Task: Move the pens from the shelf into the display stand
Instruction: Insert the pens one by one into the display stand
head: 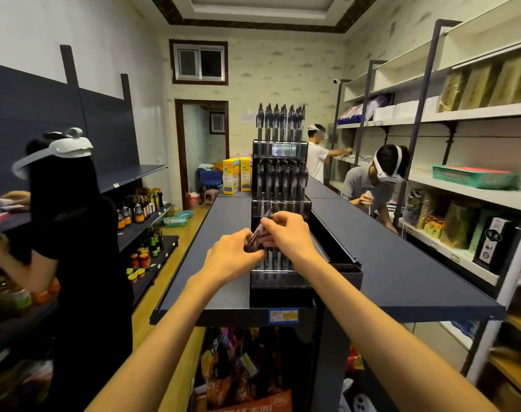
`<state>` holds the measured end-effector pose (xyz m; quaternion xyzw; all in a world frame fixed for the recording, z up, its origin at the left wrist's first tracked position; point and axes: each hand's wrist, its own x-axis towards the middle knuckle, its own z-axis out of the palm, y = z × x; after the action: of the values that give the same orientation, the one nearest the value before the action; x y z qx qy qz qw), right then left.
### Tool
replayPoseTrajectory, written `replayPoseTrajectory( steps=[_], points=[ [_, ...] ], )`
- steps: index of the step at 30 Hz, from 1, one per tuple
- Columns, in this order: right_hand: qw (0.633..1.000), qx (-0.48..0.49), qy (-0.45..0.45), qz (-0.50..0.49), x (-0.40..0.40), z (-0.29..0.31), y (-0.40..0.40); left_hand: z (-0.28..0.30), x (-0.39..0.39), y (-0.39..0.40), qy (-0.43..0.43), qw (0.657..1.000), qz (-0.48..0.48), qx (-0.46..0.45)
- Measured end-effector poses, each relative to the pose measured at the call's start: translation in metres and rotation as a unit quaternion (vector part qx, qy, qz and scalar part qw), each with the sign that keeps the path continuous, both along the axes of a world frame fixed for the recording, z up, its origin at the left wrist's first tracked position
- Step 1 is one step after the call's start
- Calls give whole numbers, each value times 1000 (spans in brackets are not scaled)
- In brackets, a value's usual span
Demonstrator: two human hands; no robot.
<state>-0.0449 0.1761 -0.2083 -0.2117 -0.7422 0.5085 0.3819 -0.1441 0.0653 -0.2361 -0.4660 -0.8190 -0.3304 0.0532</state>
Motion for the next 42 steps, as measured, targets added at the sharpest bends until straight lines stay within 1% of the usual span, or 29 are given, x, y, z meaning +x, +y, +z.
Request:
replayPoseTrajectory(
  steps=[2,4,7,9,11,19,24,31,36,39,42],
  points=[
    [999,4,24,-21,1,4,4,1,-3,-5,17,1000,4,-2],
    [997,43,29,-55,3,7,10,0,-8,-11,51,999,10,-5],
    [984,144,-10,-102,4,10,17,-4,-14,-18,115,993,30,-8],
    [975,188,-32,-114,3,10,18,-7,-16,-21,132,991,33,-13],
    [969,212,-44,-116,1,7,17,-8,-16,-23,135,990,34,-23],
    [961,240,-99,-99,-10,-7,10,-8,-13,-26,128,991,42,-10],
    [955,252,-116,-104,-12,-4,8,-7,-12,-26,121,992,37,-14],
    [939,265,-196,-101,-9,-21,3,-6,-9,-27,112,993,31,-17],
    [934,268,-213,-99,-7,-24,-2,-3,-5,-26,106,994,29,-8],
    [931,270,-224,-98,-3,-23,-4,-2,-2,-25,108,994,26,11],
    [932,274,-212,-108,9,-21,-7,3,2,-24,111,993,19,42]
  ],
)
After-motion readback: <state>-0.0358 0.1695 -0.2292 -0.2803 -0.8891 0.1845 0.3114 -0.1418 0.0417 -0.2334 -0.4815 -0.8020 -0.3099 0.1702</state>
